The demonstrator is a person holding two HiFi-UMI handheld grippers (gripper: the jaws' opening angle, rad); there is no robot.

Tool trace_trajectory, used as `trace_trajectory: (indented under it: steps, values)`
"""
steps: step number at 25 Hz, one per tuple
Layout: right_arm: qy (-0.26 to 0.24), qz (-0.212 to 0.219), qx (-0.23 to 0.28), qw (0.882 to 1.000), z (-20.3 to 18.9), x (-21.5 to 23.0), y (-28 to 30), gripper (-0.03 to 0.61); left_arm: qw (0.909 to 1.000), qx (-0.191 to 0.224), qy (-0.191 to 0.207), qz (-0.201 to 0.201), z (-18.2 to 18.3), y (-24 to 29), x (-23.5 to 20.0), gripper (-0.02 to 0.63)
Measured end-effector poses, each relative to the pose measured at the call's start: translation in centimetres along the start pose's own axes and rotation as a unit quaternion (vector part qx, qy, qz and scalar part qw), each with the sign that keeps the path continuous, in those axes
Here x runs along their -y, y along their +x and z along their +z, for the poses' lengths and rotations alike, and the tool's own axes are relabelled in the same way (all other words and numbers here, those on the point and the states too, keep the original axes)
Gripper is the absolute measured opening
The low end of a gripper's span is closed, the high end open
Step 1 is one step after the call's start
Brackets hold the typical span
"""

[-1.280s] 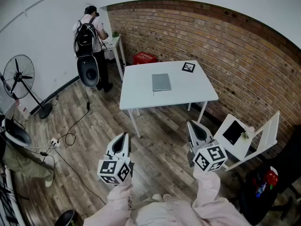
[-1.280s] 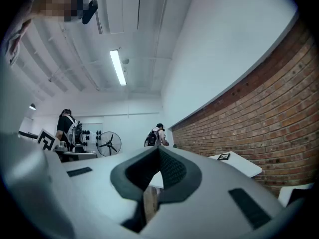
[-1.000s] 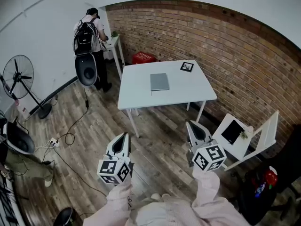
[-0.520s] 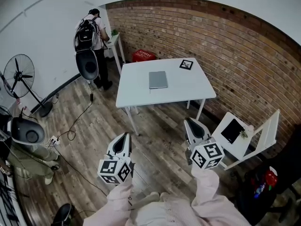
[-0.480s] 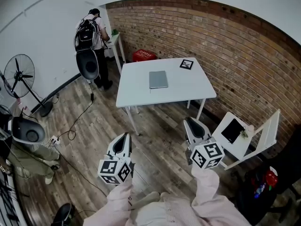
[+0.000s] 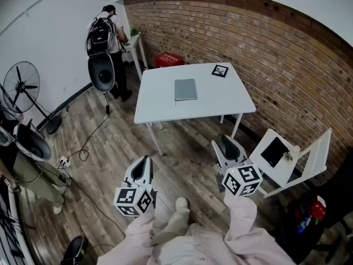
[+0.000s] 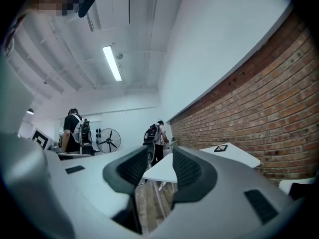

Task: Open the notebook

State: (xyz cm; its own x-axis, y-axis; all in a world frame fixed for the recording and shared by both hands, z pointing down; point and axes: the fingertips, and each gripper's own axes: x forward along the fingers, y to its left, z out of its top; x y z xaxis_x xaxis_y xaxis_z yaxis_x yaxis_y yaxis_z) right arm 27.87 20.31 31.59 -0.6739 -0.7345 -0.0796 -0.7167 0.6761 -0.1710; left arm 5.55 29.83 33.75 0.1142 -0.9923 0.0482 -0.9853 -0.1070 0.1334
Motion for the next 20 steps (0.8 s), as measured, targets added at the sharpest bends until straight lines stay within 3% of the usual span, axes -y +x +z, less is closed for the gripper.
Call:
trace_trajectory:
  steps: [9,20]
  values:
    - [-0.007,-0.008,-0.009,1.000,-0.9,3.3,4.9,0.153,0.9999,-0.004,-0.013,-0.006,-0.7,6.5,-2.6,-0.008]
    - [-0.003,-0.035,-0.022,0.999,-1.8,7.5,14.1,0.153,0.9987,-0.018,-0.017,-0.044,0.1,17.8,-7.0,-0.008]
